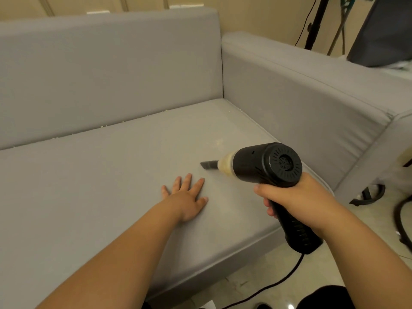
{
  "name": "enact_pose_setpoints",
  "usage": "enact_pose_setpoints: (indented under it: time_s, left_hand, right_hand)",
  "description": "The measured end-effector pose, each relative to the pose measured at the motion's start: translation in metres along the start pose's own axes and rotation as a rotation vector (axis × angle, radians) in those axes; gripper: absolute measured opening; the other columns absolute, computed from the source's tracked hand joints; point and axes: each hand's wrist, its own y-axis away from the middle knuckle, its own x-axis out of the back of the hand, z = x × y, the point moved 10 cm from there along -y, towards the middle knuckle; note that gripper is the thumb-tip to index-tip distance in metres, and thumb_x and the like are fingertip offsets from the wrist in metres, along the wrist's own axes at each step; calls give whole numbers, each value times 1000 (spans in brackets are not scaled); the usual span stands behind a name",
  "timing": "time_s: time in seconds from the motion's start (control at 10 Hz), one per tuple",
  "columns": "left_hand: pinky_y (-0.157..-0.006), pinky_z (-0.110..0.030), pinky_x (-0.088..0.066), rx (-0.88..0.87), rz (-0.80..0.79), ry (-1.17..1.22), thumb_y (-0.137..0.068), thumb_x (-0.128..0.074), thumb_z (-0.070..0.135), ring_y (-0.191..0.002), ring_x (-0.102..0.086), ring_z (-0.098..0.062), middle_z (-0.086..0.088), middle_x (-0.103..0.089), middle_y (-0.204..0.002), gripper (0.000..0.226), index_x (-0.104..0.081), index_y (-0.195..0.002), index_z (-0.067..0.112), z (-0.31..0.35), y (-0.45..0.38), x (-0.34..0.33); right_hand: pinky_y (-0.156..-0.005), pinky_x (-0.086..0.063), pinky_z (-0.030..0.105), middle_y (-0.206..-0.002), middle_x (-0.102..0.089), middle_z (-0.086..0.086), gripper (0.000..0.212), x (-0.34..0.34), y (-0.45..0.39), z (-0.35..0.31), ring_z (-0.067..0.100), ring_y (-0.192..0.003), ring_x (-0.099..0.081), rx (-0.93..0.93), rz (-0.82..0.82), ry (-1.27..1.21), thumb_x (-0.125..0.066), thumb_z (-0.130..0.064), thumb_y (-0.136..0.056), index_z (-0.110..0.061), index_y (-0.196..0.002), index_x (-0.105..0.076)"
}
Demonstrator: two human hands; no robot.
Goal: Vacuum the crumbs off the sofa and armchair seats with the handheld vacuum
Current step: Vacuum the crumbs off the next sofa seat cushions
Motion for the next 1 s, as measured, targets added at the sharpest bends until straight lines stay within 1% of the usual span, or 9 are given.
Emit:
enact_pose_setpoints:
  time_s: [0.2,0.3,0.4,0.5,0.6,0.7,0.8,0.9,1.0]
  left_hand:
    - [-121,-67,7,-1,-1,0,-103,-21,68,-157,22,-26,7,24,-170,68,13,-159,51,0,-2,0]
    - [-121,-66,8,-6,6,4,-103,-22,68,-157,21,-26,7,24,-170,68,12,-159,51,0,-1,0]
    - [-121,-66,7,-10,19,10,-103,-22,67,-157,21,-26,7,23,-170,68,12,-159,51,-1,-1,1]
    - [-121,-66,7,-6,16,4,-103,-21,68,-157,21,-26,7,23,-170,68,12,-159,51,-1,-1,0]
    - [-121,-67,7,-3,13,-5,-103,-20,68,-157,21,-26,7,24,-170,68,13,-159,50,0,-1,1]
    - [-121,-67,7,1,13,-7,-103,-20,68,-157,21,-26,6,24,-170,68,13,-159,50,0,0,1]
    - [-121,-67,8,1,16,-2,-103,-20,67,-157,21,-26,6,24,-170,67,13,-159,50,0,1,0]
    - [-121,-67,8,-5,17,1,-103,-21,67,-157,21,-26,6,24,-170,68,13,-159,49,2,2,2]
    - [-121,-67,8,-4,21,12,-103,-23,66,-157,21,-26,6,23,-170,68,11,-160,49,1,4,2]
  right_hand:
    - [-87,-64,51,-78,-79,6,22,-1,-20,4,21,-71,-79,-15,55,-21,-83,-35,-84,-15,-89,-78]
    - [-83,-65,46,-82,-80,8,25,2,-40,6,22,-73,-79,-20,131,-77,-85,-37,-85,-15,-93,-77]
    - [-74,-60,37,-84,-80,9,22,5,-54,9,18,-70,-76,-6,217,-79,-84,-38,-86,-19,-90,-75]
    - [-72,-58,35,-84,-78,10,24,8,-60,17,20,-71,-76,-4,267,-114,-83,-38,-86,-16,-89,-74]
    - [-78,-61,42,-81,-77,10,29,4,-63,21,23,-71,-75,-6,253,-178,-84,-36,-86,-9,-93,-75]
    - [-80,-63,44,-85,-78,15,29,-9,-64,17,20,-68,-73,-11,165,-247,-85,-33,-87,-9,-100,-76]
    - [-81,-64,46,-80,-78,11,26,-16,-66,14,20,-67,-74,8,101,-209,-86,-34,-86,-13,-96,-77]
    - [-83,-65,48,-82,-79,12,26,-12,-66,14,21,-68,-75,19,124,-206,-86,-35,-86,-12,-95,-78]
    - [-78,-63,43,-89,-79,16,26,-2,-67,17,21,-69,-74,9,228,-215,-85,-34,-87,-10,-95,-76]
